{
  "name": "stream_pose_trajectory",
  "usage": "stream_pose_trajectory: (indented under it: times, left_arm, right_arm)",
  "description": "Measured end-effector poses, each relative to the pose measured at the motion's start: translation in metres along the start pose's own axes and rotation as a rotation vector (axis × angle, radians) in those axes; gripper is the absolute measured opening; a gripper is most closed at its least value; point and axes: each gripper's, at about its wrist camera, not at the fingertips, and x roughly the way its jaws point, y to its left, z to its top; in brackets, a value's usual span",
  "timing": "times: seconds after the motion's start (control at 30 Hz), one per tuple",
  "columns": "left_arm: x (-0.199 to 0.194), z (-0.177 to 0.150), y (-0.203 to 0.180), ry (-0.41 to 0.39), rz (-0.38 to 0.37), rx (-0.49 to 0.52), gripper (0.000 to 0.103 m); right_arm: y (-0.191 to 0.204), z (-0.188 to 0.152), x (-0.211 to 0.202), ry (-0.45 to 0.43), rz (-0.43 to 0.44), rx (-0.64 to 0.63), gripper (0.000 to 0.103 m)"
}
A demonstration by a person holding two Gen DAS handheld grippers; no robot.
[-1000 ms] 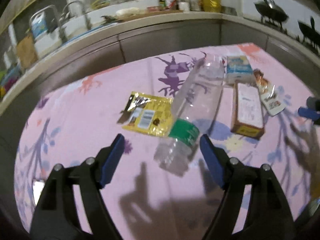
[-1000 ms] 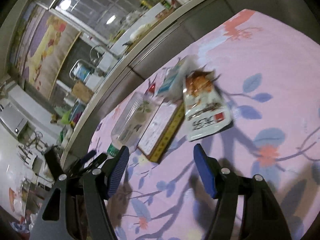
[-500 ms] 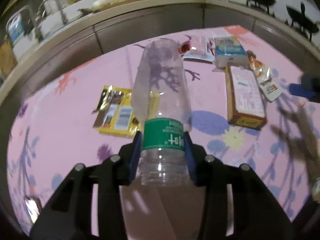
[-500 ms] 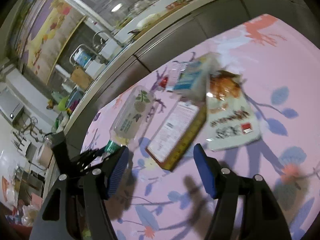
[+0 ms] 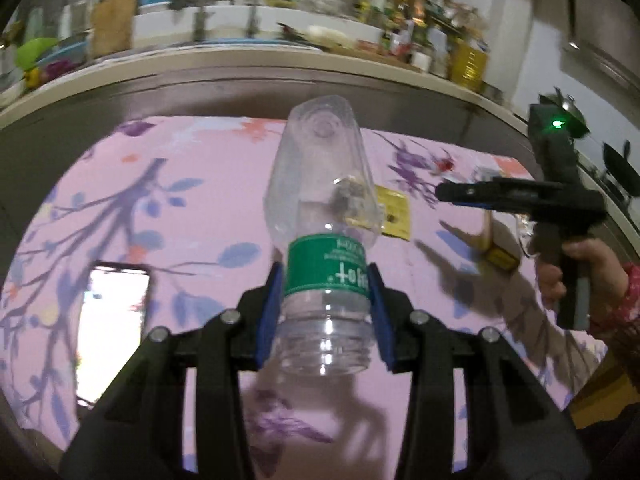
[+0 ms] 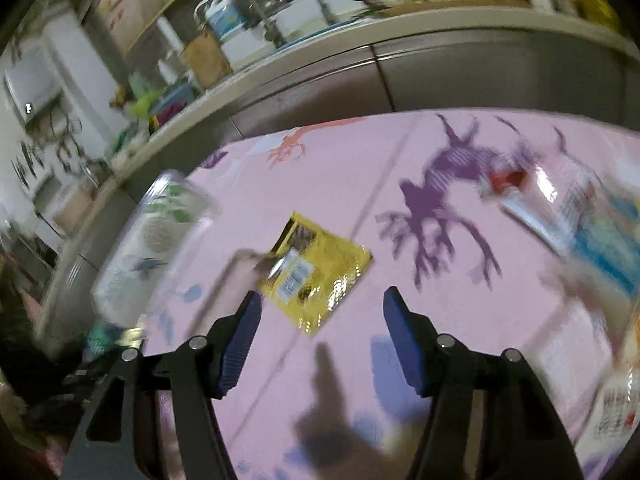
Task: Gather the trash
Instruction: 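Grasp the clear water bottle with the left gripper while the right gripper grasps the yellow packet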
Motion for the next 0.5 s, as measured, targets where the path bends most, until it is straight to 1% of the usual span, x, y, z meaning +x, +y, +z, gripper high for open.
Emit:
stream_pose_trajectory:
  times: [0.1,0.2,0.23,0.27,0.3,0.33,0.37,0.43,0.5]
  left_arm:
    - [-0.001,0.002,0.007,-0.006,0.012,-0.013,0.039]
    - [0.0,-0.001,0.011,0.0,0.0,-0.017,0.039]
    - [0.002,-0.002,0.01,0.004,-0.007,-0.017,0.039]
    - [0.005,-0.003,0.01,0.011,-0.013,-0.015,0.039]
    - [0.01,-0.003,0.009,0.019,-0.017,-0.012,0.039]
    - [0.015,-0.005,0.007,0.027,-0.019,-0.009,0.039]
    - [0.022,-0.006,0.004,0.042,-0.02,-0.004,0.039]
    - [0.031,-0.007,0.001,0.06,-0.022,-0.005,0.039]
    - [0.038,-0.008,-0.001,0.07,-0.028,-0.01,0.039]
  right_arm:
    - [-0.006,0.019,0.022,0.005,-0.029,-0.006,0.058]
    - [-0.016,0.03,0.042,0.05,-0.048,-0.022,0.058]
    - [-0.017,0.03,0.048,0.069,-0.059,-0.032,0.054]
    - [-0.016,0.028,0.054,0.095,-0.053,-0.046,0.046]
    - [-0.012,0.024,0.056,0.093,-0.06,-0.076,0.041]
    - [-0.006,0.021,0.057,0.105,-0.064,-0.119,0.021]
    - [0.001,0.015,0.058,0.111,-0.072,-0.154,0.011]
    - [0.011,0.007,0.057,0.116,-0.073,-0.195,0.001]
    - [0.015,-0.002,0.051,0.105,-0.062,-0.199,0.0]
